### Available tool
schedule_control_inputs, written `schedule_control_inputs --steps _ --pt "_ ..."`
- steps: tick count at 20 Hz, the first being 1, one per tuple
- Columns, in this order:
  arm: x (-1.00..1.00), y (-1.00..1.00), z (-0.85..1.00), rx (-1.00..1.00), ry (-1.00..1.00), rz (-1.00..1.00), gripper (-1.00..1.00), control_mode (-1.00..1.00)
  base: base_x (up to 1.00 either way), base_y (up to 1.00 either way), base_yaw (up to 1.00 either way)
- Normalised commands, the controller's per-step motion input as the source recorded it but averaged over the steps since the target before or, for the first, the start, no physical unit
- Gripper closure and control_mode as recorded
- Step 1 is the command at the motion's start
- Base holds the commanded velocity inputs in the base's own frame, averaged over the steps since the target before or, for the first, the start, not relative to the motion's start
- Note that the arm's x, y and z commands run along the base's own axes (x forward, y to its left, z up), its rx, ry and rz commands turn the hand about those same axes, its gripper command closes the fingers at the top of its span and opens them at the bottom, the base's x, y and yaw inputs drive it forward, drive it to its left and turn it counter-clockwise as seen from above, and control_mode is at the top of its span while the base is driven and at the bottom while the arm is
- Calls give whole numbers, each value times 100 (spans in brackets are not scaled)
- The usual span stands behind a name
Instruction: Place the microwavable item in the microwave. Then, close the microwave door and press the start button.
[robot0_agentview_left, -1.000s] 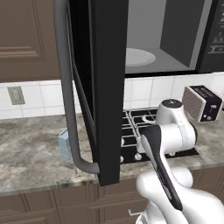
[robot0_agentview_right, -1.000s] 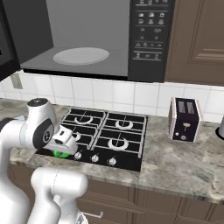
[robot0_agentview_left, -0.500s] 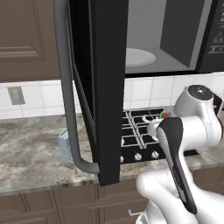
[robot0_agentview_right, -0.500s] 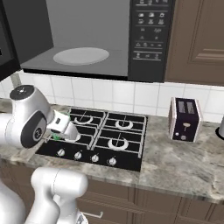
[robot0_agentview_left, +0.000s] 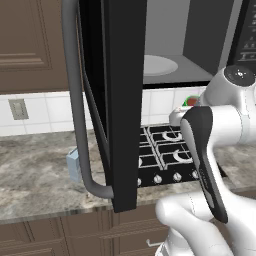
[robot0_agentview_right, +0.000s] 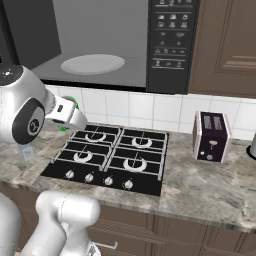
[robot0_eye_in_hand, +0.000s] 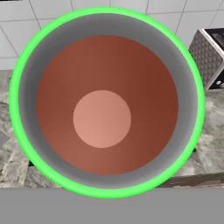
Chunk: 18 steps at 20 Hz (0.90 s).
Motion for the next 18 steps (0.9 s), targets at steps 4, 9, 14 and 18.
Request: schedule_control_inputs --steps 4,9,14,18 --pt "45 0 71 0 -9 3 100 -100 0 0 0" --pt "43 0 59 0 -1 2 100 -100 0 0 0" --pt "51 0 28 0 0 0 100 -100 0 0 0" --pt "53 0 20 0 0 0 100 -100 0 0 0"
